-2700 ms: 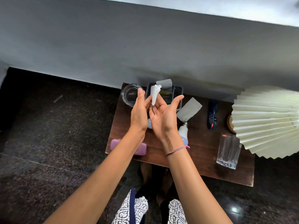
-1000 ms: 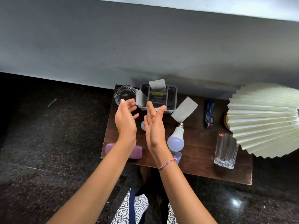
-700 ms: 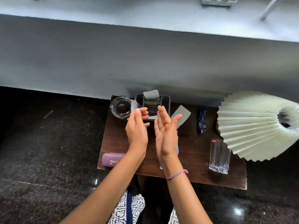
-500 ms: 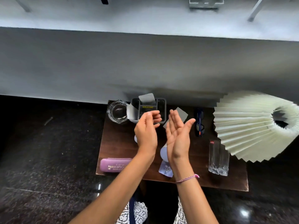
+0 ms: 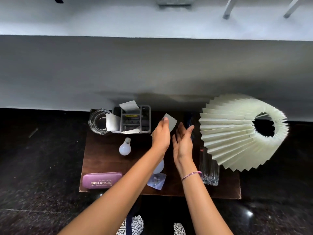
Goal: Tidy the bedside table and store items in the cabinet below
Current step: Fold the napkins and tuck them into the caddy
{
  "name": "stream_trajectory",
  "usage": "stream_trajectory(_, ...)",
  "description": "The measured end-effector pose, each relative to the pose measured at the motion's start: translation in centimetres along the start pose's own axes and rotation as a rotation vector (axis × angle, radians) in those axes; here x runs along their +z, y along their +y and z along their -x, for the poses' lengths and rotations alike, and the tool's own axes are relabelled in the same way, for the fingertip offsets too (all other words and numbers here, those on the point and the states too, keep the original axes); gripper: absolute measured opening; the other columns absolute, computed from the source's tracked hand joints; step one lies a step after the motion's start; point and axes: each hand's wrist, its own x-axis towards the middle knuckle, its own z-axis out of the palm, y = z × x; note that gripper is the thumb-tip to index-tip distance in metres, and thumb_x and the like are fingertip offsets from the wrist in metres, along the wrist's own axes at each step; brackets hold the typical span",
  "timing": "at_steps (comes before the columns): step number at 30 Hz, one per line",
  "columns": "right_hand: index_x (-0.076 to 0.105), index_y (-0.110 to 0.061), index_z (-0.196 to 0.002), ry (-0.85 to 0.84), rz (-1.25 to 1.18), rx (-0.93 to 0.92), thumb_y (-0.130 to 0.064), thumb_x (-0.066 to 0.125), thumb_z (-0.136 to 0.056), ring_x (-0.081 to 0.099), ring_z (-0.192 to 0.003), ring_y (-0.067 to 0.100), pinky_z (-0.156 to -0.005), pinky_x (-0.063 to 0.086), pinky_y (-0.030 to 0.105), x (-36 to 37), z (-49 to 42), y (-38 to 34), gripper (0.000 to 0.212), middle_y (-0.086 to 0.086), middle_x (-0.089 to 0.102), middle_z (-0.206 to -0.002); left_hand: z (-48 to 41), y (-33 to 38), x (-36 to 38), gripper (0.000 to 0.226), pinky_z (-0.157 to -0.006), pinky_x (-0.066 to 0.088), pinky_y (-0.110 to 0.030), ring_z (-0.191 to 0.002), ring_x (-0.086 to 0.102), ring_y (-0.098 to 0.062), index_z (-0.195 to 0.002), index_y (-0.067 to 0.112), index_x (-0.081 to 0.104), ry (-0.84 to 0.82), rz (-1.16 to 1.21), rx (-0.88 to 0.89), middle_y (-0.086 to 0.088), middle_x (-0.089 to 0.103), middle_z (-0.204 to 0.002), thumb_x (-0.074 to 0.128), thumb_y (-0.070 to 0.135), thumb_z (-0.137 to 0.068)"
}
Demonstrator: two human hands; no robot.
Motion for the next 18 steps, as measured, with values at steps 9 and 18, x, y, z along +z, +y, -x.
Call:
stream_trajectory(9,0.019,-0.019,-0.148,0.036,-0.027,0.088,-0.052,0.023,-0.096,0.022,-0.143,0.017,-0.115,0.019,0.034,0.1,-2.9,-0.1,0.062,0.006,0.026,-0.155,-3.5,0.4,0.4,0.064,-0.114,0.030,-0.042,-0.134,0.038,-0.024,-0.145,0.021,0.031,-0.041,0.022,-0.152,-0.009,0.039,-0.148,0.023,0.060,-0.094)
stream_trajectory(18,0.029,-0.017,-0.144,0.074,0.007,0.165,-0.054,0.022,-0.096,0.040,-0.134,0.021,-0.109,0.029,0.037,-0.2,-4.5,-0.1,0.061,0.010,0.045,-0.143,-3.8,0.6,1.4,0.058,-0.116,0.025,-0.040,-0.140,0.031,-0.019,-0.146,0.020,0.025,-0.046,0.033,-0.185,-0.006,0.032,-0.152,0.024,0.052,-0.098)
